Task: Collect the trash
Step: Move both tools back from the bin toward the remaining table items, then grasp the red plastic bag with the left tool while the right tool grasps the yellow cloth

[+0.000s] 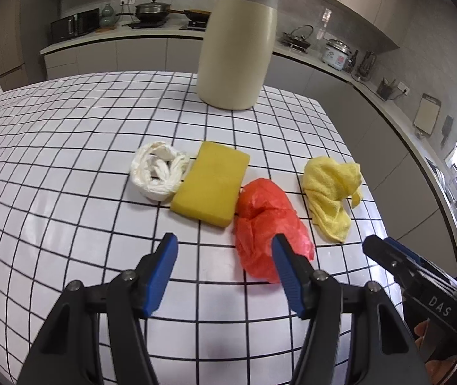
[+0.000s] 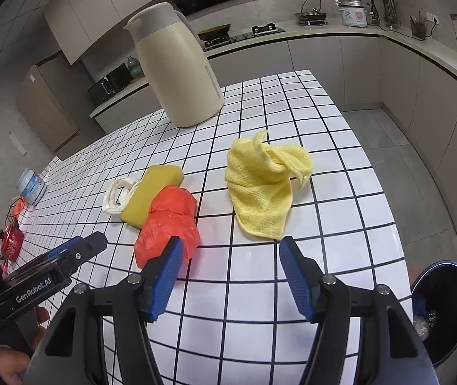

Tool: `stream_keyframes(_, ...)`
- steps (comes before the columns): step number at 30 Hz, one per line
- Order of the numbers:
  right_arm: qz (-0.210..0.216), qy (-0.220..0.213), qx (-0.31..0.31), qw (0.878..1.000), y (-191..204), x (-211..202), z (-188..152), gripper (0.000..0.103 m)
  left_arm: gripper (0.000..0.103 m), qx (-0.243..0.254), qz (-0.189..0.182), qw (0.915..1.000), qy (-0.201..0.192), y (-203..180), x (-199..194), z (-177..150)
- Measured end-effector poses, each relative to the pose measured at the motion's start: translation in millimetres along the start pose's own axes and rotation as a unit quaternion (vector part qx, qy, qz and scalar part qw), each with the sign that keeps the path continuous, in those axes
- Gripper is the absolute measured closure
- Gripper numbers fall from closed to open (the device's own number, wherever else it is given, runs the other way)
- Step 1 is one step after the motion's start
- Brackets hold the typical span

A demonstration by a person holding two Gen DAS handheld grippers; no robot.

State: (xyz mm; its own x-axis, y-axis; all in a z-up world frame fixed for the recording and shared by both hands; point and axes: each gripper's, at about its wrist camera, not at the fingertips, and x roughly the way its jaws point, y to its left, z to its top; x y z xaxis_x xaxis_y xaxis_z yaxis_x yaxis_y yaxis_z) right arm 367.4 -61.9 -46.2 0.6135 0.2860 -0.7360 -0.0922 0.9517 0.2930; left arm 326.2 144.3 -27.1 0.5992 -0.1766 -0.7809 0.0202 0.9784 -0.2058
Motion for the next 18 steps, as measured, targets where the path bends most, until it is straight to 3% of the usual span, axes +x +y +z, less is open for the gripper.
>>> stream_keyframes(9, -0.025, -0.002, 0.018, 1.000, -12.9, 12.8, 13.8, 0.039, 0.041, 0.041, -0.039, 0.9981, 0.025, -30.6, 26.2, 11.8)
stream_keyframes(18, -0.036, -0.002, 0.025, 0.999, -25.1, 32.4, 32.2, 0.039, 0.041, 0.061, -0.043, 0.9960, 0.049, -43.9, 59.3, 17.5)
